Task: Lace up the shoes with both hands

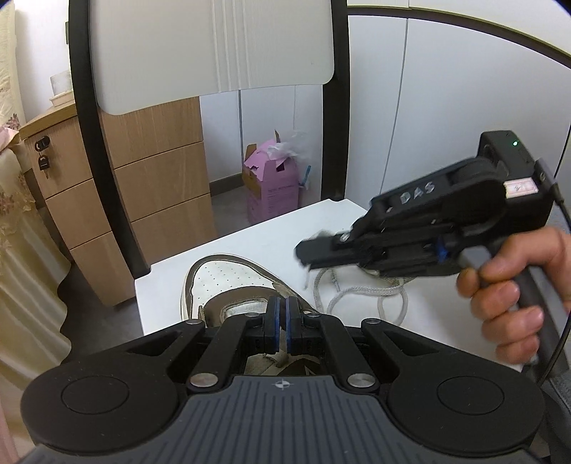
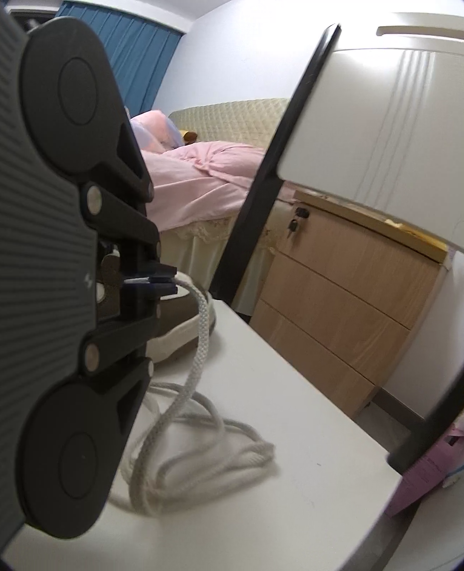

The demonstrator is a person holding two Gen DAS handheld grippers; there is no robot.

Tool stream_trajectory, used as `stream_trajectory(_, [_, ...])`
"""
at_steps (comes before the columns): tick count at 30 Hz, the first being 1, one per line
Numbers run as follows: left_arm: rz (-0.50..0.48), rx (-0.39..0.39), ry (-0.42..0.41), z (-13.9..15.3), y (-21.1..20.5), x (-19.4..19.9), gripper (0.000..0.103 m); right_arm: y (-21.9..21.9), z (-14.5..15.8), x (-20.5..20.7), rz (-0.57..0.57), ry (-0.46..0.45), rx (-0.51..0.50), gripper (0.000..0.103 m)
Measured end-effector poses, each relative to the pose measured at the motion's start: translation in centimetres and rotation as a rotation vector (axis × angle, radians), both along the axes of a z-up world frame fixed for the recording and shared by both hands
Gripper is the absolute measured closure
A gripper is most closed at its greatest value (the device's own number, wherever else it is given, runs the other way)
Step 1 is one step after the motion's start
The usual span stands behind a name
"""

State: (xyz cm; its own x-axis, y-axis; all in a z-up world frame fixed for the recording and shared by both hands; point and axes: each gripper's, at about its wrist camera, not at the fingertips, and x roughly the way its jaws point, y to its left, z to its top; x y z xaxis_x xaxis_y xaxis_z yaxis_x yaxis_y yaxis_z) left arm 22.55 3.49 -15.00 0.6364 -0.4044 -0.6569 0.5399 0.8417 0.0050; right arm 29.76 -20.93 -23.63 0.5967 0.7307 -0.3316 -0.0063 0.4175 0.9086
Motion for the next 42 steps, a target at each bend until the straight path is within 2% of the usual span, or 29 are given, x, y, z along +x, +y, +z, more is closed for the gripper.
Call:
stream_trajectory(24, [-0.001, -0.008, -0.012, -0.1, 0.2, -0.2, 0.099, 1.4, -0.7, 0.1, -0.019, -0.018, 0.073, 0.099])
stream_trajectory(42, [-0.008, -0.011, -0.014, -0.1, 0.4, 0.0, 0.099, 1.8, -0.2, -1.0, 0.047, -0.018, -0.007, 0.1])
